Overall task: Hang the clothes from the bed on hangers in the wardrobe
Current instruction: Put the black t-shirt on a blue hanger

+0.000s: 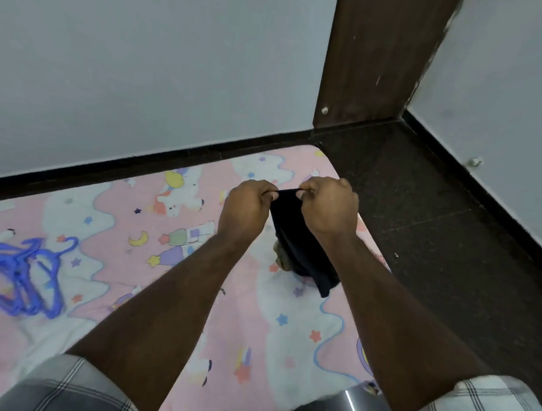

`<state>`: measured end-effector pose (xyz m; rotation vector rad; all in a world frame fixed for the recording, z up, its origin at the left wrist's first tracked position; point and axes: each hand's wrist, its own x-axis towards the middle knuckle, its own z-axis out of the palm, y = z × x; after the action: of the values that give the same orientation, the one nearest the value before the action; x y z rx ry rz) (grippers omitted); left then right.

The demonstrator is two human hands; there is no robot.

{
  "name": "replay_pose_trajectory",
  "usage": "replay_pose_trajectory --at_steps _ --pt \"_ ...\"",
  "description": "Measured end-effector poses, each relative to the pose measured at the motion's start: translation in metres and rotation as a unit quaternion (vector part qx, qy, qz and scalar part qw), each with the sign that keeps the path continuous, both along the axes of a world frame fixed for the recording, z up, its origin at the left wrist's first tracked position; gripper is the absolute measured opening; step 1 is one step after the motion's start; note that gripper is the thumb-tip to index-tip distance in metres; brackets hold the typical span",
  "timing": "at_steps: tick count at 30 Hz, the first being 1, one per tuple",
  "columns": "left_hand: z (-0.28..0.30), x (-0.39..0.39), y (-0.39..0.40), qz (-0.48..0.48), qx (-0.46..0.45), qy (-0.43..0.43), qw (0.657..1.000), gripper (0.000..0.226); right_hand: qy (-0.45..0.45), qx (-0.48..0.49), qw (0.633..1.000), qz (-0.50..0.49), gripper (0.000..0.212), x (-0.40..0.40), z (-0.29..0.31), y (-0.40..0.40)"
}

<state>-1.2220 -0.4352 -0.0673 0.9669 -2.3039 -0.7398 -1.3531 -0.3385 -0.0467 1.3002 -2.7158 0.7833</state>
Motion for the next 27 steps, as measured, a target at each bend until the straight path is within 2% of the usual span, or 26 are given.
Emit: replay_pose_trajectory --at_steps 5,8,11,15,19,23,25,27 --pt "0.061 0.104 0.002 0.037 -0.033 0.092 0.994 0.014 -0.005 -0.045 0.999 0.027 0.015 0.103 0.065 -0.003" --pt "0.101 0.16 0.002 0.059 -0.039 0.145 0.987 0.013 -0.049 -0.093 0.993 0.056 0.012 0.157 0.103 -0.009" --pt "0.13 0.214 -0.003 0.085 -0.006 0.197 0.977 0.013 -0.103 -0.124 0.983 0.086 0.011 0.205 0.135 -0.017" --pt "0.153 0.279 -0.017 0.112 0.033 0.185 0.976 0.011 -0.186 -0.131 0.965 0.131 0.01 0.262 0.157 -0.033" --pt "0.151 0.325 -0.037 0.131 0.085 0.13 0.979 0.007 -0.261 -0.113 0.946 0.155 0.009 0.297 0.148 -0.056" --pt "0.126 0.34 -0.067 0.16 0.106 0.091 0.977 0.012 -0.251 -0.075 0.953 0.15 0.009 0.311 0.108 -0.092" --pt "0.11 0.341 -0.084 0.167 0.114 0.077 0.976 0.03 -0.19 -0.022 0.97 0.149 0.025 0.311 0.078 -0.112" --pt "0.089 0.345 -0.097 0.161 0.132 0.05 0.977 0.046 -0.17 0.034 0.974 0.146 0.043 0.309 0.048 -0.126"
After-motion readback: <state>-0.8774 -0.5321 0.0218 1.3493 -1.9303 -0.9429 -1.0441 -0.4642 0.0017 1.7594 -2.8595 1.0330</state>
